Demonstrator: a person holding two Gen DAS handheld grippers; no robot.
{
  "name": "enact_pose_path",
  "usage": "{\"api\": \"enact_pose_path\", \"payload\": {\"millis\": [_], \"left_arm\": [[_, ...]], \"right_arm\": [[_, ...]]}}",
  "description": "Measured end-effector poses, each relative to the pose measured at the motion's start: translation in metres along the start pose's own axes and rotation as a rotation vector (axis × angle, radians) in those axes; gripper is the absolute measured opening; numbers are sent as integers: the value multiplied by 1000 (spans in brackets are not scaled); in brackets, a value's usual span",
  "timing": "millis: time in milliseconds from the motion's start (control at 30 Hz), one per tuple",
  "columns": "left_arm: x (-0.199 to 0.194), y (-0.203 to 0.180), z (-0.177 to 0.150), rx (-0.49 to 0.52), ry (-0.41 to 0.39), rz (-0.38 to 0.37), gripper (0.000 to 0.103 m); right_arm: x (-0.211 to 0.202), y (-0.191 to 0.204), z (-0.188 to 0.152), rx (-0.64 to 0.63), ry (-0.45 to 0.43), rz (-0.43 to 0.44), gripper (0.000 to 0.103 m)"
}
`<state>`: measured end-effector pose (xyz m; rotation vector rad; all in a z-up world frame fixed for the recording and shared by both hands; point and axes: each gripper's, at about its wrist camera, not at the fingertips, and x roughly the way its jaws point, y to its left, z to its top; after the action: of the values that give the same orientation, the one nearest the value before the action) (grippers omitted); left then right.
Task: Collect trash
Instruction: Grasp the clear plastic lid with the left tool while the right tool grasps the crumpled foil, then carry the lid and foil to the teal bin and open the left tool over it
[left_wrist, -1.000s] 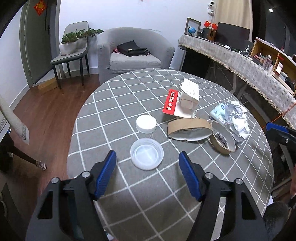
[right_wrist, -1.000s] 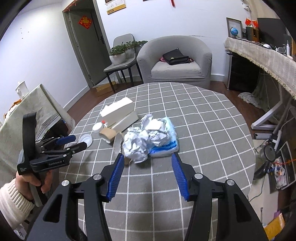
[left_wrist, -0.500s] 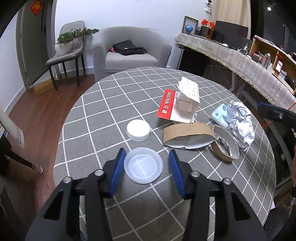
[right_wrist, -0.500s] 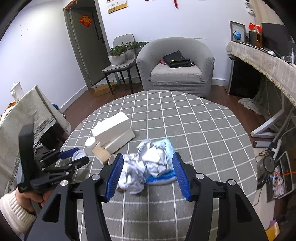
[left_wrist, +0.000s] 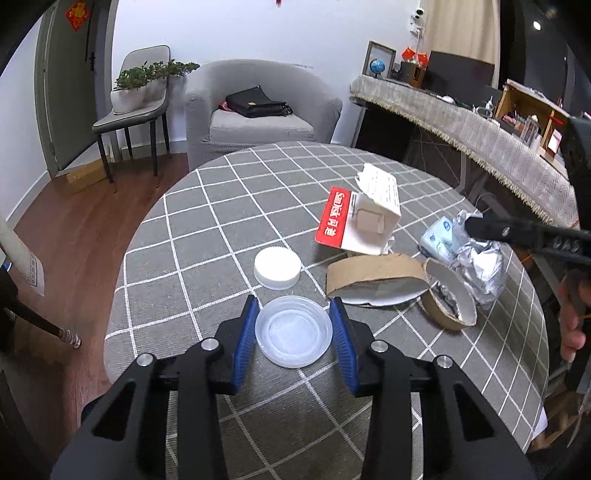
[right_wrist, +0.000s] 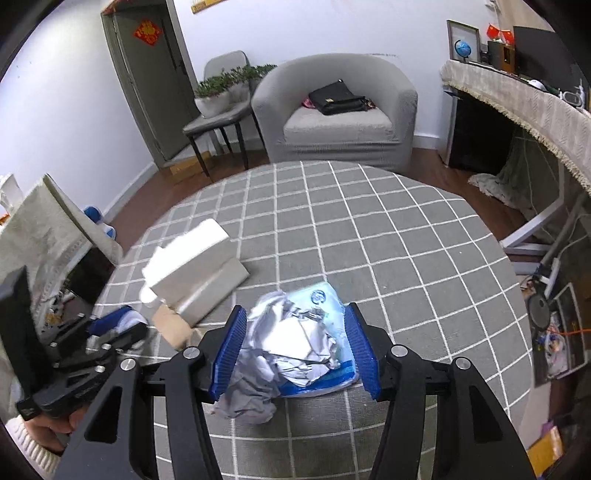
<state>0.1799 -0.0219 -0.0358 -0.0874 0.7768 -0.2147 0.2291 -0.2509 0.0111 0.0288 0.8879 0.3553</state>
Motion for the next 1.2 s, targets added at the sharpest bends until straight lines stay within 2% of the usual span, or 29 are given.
{"api": "enact_pose_path", "payload": {"millis": [33, 100, 467, 633, 867, 1067, 1200], "left_arm": [[-2, 0, 0, -4, -6, -1, 42], [-6, 1, 1, -17, -17, -6, 42], [-49, 14, -15, -96, -68, 10, 42], [-68, 23, -24, -101, -83, 51, 42], [-96, 51, -34, -123, -93, 127, 42], [-112, 86, -48, -171, -78, 211, 42], [-120, 110, -62, -167, -68, 285, 42]], "right_arm": [[2, -1, -1, 8, 9, -1, 55], [5, -4, -1, 32, 15, 2, 43], [-23, 14, 0, 20, -134, 19, 42], [-34, 46, 1, -16, -176, 96, 43], [-29, 116, -7, -110, -182, 208, 42], [-13, 168, -20, -198, -145, 290, 42], [-4, 191, -28, -228, -112, 340, 42]]}}
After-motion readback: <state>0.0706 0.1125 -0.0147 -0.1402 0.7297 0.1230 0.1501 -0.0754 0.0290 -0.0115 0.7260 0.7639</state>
